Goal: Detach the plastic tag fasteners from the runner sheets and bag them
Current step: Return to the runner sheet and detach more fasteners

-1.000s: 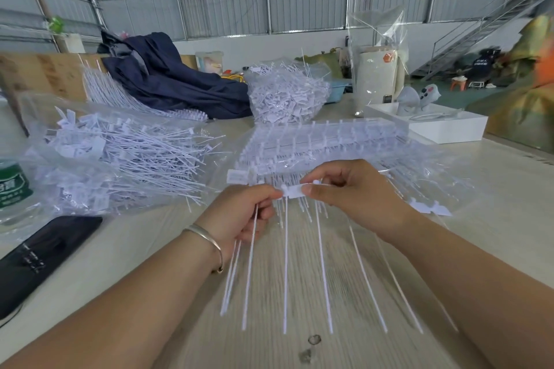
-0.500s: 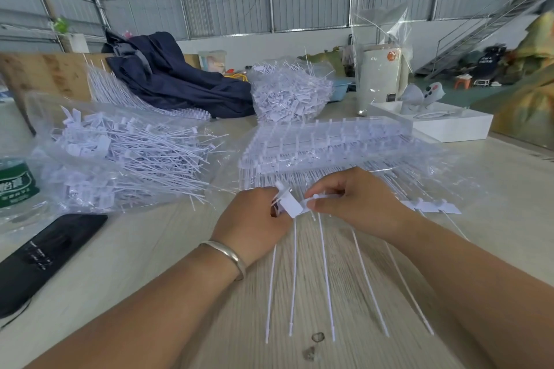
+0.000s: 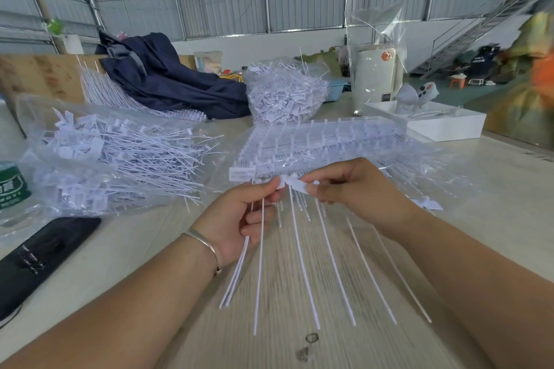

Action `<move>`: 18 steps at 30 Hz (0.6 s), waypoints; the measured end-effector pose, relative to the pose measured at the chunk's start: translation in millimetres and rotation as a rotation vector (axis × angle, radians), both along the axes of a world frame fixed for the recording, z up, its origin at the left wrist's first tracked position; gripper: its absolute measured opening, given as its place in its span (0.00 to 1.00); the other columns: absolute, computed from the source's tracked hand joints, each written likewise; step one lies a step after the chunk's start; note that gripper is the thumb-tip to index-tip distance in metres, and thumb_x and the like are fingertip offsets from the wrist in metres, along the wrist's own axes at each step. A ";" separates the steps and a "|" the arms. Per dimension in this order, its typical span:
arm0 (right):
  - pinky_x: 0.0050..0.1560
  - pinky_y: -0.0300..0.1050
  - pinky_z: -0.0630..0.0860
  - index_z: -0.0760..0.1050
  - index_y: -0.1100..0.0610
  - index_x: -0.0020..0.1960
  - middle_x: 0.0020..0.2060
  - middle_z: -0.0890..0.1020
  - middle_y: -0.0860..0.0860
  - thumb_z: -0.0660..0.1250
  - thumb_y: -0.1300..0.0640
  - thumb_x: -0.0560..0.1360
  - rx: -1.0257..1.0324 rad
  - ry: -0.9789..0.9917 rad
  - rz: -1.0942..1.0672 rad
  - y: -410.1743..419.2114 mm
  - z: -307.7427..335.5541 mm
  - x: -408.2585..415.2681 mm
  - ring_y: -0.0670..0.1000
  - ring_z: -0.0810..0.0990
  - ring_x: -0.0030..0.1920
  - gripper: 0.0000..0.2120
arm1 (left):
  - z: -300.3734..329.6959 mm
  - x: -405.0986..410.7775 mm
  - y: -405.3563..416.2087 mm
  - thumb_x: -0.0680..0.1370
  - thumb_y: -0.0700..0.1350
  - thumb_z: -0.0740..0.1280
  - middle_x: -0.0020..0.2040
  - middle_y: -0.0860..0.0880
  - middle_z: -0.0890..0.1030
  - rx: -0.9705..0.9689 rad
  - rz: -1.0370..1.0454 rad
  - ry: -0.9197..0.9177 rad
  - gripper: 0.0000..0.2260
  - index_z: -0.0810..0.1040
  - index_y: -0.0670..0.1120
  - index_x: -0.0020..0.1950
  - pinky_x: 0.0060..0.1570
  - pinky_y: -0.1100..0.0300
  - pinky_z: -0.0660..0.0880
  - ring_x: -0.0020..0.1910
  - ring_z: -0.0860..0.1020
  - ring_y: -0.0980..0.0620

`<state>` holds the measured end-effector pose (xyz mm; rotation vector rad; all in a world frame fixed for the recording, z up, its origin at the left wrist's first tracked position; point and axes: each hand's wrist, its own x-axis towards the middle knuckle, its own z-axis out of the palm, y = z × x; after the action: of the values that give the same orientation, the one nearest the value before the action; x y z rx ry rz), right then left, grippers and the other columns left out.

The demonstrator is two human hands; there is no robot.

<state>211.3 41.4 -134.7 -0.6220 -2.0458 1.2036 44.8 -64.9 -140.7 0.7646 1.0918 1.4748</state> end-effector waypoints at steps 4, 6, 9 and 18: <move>0.48 0.37 0.75 0.85 0.51 0.47 0.38 0.81 0.57 0.76 0.59 0.70 -0.035 0.045 0.048 -1.4 0.5 0.4 0.46 0.78 0.39 0.07 | 3.0 1.8 -4.3 0.72 0.43 0.68 0.30 0.52 0.72 0.024 -0.089 -0.063 0.06 0.81 0.45 0.35 0.15 0.69 0.51 0.19 0.60 0.60; 0.48 0.41 0.74 0.85 0.52 0.45 0.39 0.80 0.62 0.76 0.59 0.70 -0.019 0.037 0.028 -0.8 0.2 0.2 0.50 0.77 0.40 0.05 | 4.8 2.7 -4.9 0.70 0.45 0.71 0.27 0.51 0.70 0.007 0.000 0.120 0.05 0.82 0.43 0.36 0.16 0.68 0.53 0.19 0.58 0.59; 0.42 0.44 0.68 0.85 0.56 0.44 0.35 0.75 0.62 0.76 0.60 0.70 0.002 0.022 0.021 1.7 -0.5 0.5 0.53 0.71 0.38 0.03 | 2.7 0.1 -3.3 0.71 0.44 0.74 0.22 0.51 0.71 -0.031 0.284 0.670 0.11 0.80 0.38 0.35 0.18 0.68 0.58 0.17 0.62 0.58; 0.38 0.38 0.71 0.83 0.44 0.41 0.38 0.84 0.45 0.75 0.51 0.70 0.257 -0.344 -0.128 6.3 -14.4 -7.4 0.46 0.80 0.39 0.02 | -8.7 8.0 0.4 0.73 0.47 0.65 0.31 0.51 0.73 -0.041 0.460 1.645 0.12 0.68 0.47 0.31 0.28 0.60 0.61 0.31 0.72 0.50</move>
<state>203.9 47.7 -149.1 -0.8644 -2.3538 0.7820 52.8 -64.5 -149.4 1.8756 2.5965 0.9281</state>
